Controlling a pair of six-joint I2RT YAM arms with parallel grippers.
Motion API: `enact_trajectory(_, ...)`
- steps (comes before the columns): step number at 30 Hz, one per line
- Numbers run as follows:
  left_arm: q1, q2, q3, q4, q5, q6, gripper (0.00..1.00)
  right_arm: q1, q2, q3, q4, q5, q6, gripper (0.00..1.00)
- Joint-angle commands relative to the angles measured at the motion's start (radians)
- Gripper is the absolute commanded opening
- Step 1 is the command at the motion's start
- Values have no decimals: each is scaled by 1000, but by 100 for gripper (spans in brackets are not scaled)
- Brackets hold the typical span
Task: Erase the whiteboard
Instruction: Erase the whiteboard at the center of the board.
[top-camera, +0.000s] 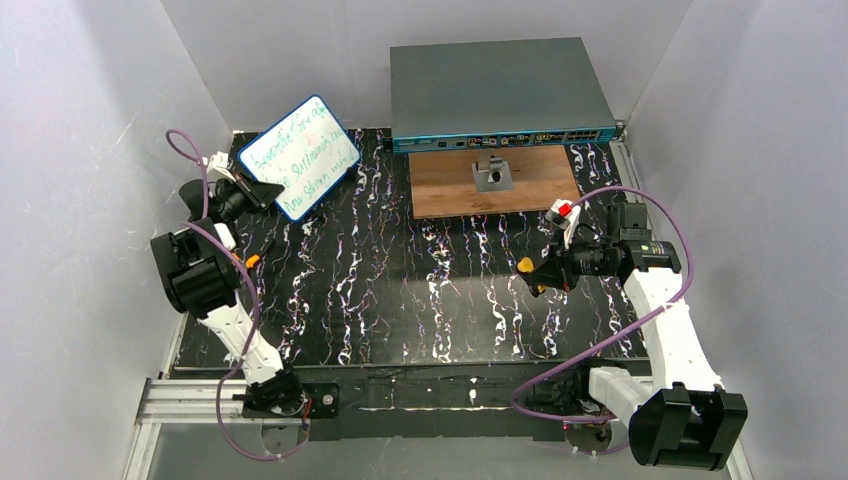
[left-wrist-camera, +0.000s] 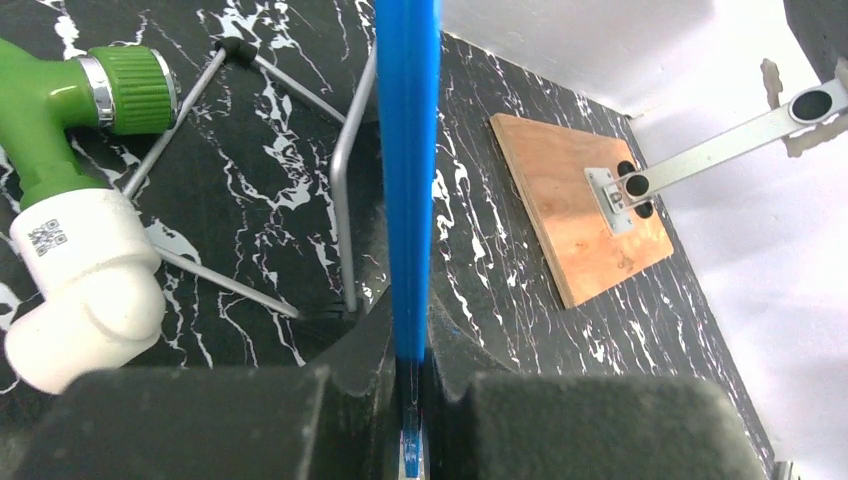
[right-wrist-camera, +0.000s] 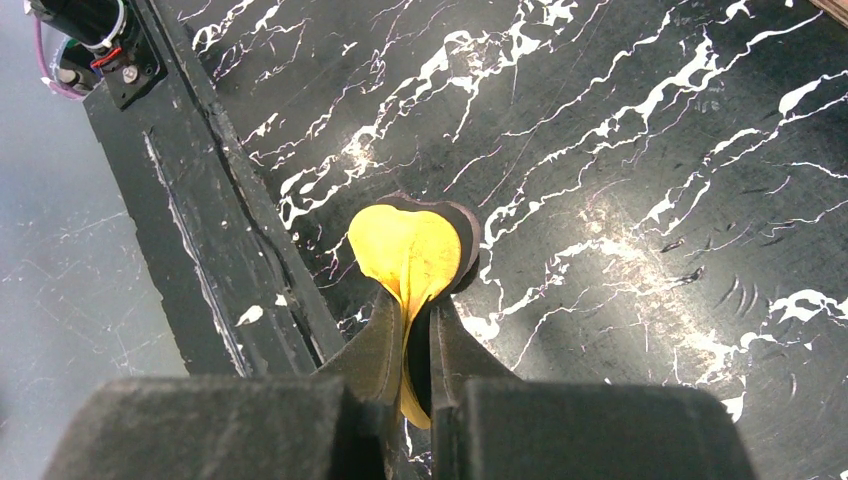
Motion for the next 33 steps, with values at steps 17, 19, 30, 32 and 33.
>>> enact_trajectory(17, -34, -350, -3, 52, -122, -52, 0, -3, -17, 16, -24, -37, -36, 1)
enact_trajectory(19, -54, -453, -64, -33, -140, -29, 0, -3, -18, 16, -30, -42, -42, 1)
enact_trajectory(30, -142, -1191, -384, -729, -244, 81, 0, -5, -45, 13, -100, -108, -133, 1)
enact_trajectory(32, -169, -1241, -391, -852, -222, 96, 0, -5, -48, 11, -113, -110, -153, 1)
enact_trajectory(33, -191, -1261, -395, -918, -214, 109, 0, -5, -49, 10, -116, -108, -158, 1)
